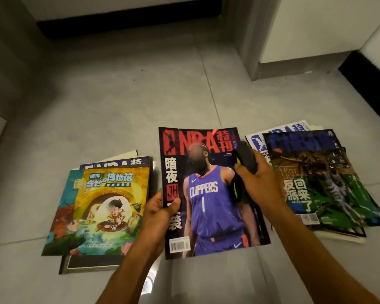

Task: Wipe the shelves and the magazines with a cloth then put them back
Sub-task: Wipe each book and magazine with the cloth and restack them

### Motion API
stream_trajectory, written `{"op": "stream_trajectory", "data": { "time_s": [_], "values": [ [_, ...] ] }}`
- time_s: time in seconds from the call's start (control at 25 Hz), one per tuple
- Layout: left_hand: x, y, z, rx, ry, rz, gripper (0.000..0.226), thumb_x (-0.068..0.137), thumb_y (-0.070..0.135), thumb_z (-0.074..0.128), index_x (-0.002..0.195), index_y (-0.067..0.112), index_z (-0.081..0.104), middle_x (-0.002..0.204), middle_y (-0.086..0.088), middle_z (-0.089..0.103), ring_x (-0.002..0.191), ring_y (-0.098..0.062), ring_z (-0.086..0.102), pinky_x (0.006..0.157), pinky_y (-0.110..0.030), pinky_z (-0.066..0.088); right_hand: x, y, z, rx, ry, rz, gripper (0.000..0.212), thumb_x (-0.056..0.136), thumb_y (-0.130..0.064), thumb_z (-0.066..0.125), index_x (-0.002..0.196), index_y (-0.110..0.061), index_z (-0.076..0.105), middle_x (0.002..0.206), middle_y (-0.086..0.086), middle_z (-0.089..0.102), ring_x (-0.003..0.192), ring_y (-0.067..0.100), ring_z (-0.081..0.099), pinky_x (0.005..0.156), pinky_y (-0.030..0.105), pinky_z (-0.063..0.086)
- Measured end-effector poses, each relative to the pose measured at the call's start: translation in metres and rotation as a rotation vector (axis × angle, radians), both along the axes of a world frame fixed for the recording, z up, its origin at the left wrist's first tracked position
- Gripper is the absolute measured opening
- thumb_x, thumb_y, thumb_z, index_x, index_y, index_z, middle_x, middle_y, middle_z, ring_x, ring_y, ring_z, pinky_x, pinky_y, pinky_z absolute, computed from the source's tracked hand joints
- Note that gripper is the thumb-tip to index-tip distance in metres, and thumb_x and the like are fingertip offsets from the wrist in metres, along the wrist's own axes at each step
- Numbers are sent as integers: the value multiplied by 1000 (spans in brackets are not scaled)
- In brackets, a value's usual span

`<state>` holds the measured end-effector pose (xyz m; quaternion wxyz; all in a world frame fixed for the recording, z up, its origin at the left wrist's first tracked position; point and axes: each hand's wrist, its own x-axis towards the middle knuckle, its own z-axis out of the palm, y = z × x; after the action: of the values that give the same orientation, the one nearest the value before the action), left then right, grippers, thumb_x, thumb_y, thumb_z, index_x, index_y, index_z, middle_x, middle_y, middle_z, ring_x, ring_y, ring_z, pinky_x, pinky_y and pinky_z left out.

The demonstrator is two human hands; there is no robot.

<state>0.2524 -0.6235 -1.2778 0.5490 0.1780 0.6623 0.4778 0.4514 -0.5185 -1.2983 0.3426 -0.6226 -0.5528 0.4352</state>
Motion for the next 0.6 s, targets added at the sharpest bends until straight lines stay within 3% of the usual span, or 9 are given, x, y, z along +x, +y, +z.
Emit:
{"op": "stream_trajectory", "data": {
  "time_s": [0.16, 0.28, 0.44, 0.6],
  "values": [
    [31, -7, 4, 67, 7, 77, 25, 93, 2, 53, 102, 22, 65, 83, 1, 75, 69, -16, 71, 51, -25, 54, 13, 33, 11, -129, 152, -14, 28, 87, -13, 66, 113, -22, 60, 93, -4, 66, 82, 8, 63, 65, 12, 47],
    [26, 6, 5, 114, -39, 311, 28, 92, -1, 54, 103, 22, 66, 85, 0, 74, 66, -16, 69, 56, -29, 55, 22, 1, 16, -230, 170, 30, 31, 86, -15, 68, 115, -24, 63, 98, -2, 69, 89, 14, 66, 70, 22, 49],
    [19, 11, -3, 107, -245, 507, 32, 92, -3, 50, 117, 15, 61, 94, -7, 69, 73, -22, 64, 74, -38, 54, 6, -30, 24, -269, 621, -269, 32, 91, -14, 62, 121, -24, 61, 103, 1, 71, 83, 12, 70, 60, 24, 54],
    [41, 0, -10, 53, -296, 577, 32, 94, 1, 49, 123, 14, 58, 102, -11, 67, 80, -26, 63, 84, -46, 51, -47, -58, 32, -77, 492, -492, 56, 91, -20, 62, 141, -33, 39, 123, -4, 60, 105, 11, 62, 72, 18, 50]
  ]
}}
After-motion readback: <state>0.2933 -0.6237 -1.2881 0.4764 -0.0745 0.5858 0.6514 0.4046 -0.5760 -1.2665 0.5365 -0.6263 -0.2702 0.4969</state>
